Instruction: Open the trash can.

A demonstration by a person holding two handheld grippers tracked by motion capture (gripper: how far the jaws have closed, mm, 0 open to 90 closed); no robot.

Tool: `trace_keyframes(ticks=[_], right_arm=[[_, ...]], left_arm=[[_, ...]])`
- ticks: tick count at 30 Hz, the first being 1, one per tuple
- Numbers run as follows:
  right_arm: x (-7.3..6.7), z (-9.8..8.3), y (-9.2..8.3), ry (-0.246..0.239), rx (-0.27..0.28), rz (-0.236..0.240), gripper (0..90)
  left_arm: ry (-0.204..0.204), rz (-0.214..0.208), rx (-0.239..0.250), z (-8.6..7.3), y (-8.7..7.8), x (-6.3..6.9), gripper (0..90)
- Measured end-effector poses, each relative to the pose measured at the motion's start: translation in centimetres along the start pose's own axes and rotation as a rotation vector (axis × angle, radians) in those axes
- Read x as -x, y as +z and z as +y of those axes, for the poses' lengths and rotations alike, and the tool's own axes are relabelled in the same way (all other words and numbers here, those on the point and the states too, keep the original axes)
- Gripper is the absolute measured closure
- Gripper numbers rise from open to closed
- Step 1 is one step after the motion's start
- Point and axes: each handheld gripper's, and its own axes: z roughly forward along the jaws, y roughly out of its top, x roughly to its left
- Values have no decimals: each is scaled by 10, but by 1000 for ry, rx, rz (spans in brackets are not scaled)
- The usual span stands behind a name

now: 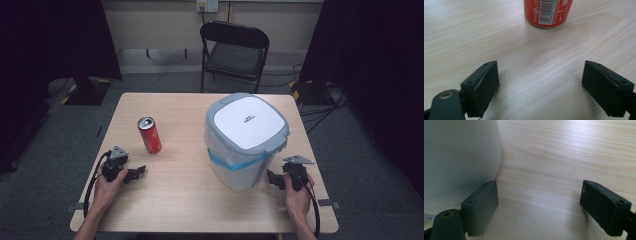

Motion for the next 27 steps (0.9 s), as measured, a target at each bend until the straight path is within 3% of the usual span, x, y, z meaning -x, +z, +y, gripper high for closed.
trace_keyframes(ticks=[11, 15, 17, 21, 22, 27], right_arm=[[-2, -1, -2, -9, 0, 5, 144], [-3, 1, -3, -11, -13, 1, 167], [-5, 2, -6, -13, -10, -7, 178], [-5, 6, -10, -4, 25, -22, 183], [-3, 12, -10, 4, 48, -27, 211], [-3, 25, -6, -20, 104, -66, 298]], left_arm=[[9, -21, -19, -3, -8, 4, 157], [-16, -79, -7, -2, -14, 10, 202], [-4, -89, 11, 1, -18, 15, 201], [-1, -127, 39, 5, -21, 23, 210], [6, -153, 47, 9, -21, 30, 212], [54, -162, 69, 19, -21, 50, 213]])
